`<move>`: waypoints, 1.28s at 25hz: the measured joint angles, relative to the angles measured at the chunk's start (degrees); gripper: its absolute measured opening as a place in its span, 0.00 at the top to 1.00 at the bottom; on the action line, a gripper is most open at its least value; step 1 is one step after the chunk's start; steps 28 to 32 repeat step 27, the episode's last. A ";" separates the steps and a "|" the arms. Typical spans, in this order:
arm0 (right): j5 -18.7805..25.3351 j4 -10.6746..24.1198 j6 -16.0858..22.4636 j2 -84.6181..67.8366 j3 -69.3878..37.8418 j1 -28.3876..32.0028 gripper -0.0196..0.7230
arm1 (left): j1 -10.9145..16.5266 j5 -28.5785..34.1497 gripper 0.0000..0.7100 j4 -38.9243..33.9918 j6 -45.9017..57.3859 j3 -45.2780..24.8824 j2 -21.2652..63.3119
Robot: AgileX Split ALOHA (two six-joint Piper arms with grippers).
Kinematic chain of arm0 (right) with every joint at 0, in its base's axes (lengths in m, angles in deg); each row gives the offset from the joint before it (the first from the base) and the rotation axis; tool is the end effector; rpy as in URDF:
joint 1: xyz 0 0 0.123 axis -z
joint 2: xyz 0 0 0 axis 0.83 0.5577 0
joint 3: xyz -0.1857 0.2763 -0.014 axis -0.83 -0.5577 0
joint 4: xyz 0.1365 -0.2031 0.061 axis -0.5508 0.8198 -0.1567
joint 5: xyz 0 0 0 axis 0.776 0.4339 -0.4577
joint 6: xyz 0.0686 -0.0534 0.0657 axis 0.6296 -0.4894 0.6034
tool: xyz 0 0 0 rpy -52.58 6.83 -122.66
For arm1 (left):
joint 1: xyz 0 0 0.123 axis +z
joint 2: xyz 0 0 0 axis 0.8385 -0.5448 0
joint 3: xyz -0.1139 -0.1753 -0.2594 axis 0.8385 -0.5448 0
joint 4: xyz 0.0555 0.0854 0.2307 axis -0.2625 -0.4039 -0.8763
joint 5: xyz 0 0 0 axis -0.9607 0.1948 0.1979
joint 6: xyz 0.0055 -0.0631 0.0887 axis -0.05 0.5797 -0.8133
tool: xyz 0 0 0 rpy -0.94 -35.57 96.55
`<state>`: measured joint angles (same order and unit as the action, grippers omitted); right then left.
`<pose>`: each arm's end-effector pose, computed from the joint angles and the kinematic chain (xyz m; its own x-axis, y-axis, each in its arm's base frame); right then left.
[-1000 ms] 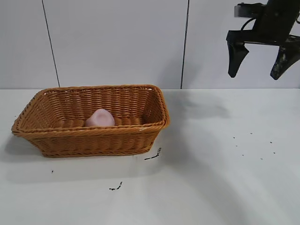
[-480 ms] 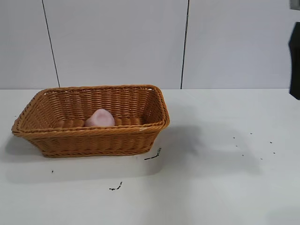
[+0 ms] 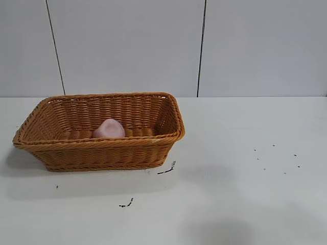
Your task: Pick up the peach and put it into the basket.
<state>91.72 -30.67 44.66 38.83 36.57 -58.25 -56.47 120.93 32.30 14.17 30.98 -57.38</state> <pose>0.0450 0.0067 0.2859 -0.7909 -0.0325 -0.6111 -0.0677 0.9971 0.0346 -0.0395 -0.0136 0.2742 -0.4220 0.0488 -0.9053 0.1235 0.9923 -0.0041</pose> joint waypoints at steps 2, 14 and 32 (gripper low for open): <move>-0.40 0.00 0.00 -8.00 -2.18 0.00 0.04 | 0.00 0.00 0.02 0.00 0.00 0.00 0.00; -0.59 0.00 0.00 -29.99 -3.61 0.00 0.04 | 0.00 0.00 0.02 0.00 0.00 0.00 0.00; -0.59 0.00 0.00 -30.11 -3.63 0.00 0.04 | 0.00 0.00 0.02 0.00 0.00 0.00 0.00</move>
